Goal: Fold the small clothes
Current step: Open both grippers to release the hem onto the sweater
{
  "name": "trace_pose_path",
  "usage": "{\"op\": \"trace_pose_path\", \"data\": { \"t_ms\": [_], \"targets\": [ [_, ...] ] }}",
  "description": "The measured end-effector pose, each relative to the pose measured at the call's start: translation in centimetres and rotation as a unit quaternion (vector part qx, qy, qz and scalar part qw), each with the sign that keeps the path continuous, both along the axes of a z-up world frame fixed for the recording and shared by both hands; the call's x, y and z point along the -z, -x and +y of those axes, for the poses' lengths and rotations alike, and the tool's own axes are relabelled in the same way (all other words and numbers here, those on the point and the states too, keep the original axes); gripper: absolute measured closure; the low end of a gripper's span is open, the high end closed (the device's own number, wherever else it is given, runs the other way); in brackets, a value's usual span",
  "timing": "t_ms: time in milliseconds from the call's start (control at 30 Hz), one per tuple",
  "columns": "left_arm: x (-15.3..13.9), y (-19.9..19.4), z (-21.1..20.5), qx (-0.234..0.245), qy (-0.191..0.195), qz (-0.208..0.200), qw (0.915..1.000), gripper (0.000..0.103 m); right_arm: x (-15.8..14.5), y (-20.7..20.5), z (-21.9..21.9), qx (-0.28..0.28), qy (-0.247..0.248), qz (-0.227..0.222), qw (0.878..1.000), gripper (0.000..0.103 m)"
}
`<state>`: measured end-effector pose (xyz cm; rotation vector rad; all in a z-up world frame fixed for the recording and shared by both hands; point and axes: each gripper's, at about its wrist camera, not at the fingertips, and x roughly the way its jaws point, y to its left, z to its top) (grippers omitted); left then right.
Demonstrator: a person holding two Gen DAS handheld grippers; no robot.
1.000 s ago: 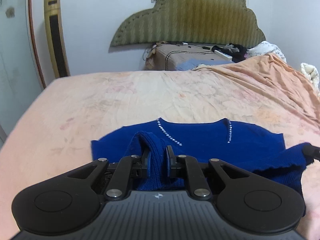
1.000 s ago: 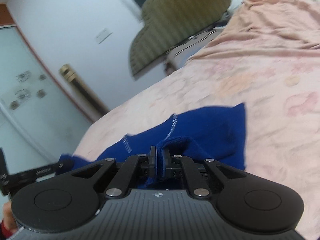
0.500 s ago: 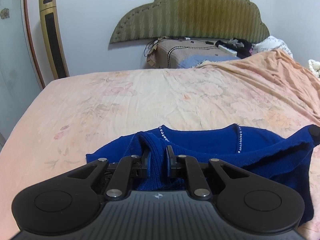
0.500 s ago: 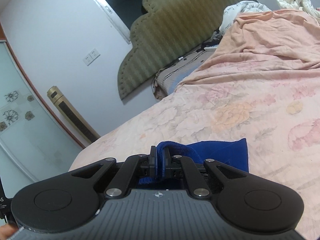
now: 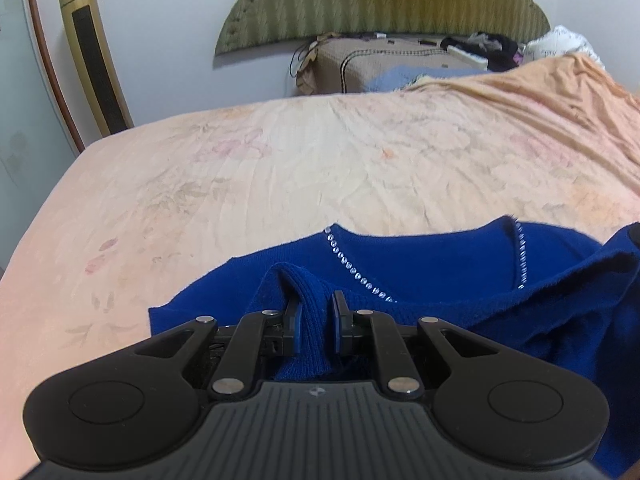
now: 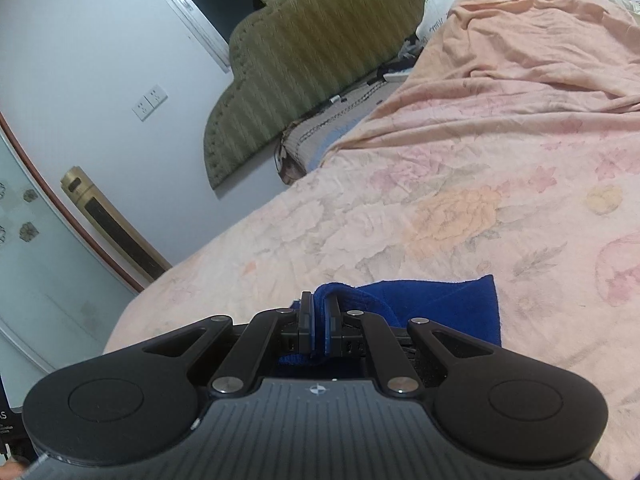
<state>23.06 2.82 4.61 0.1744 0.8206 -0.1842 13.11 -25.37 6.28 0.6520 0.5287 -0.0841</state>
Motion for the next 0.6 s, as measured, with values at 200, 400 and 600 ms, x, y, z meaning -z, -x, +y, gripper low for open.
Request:
{"op": "trace_pose_path", "data": {
  "t_ms": [200, 400, 600],
  "targets": [
    [1.6, -1.3, 0.0, 0.001, -0.006, 0.026, 0.9997, 0.084, 1.8, -1.6, -0.6, -0.001, -0.014, 0.025, 1.000, 0.094],
    [1.2, -2.1, 1.8, -0.038, -0.001, 0.012, 0.9992, 0.023, 3.3, -3.1, -1.0, 0.001, -0.018, 0.050, 0.999, 0.081],
    [-0.1, -3.1, 5.7, -0.095, 0.033, 0.007, 0.9949, 0.022, 2.8, -3.3, -1.9, 0.018, -0.007, 0.046, 0.999, 0.059]
  ]
}}
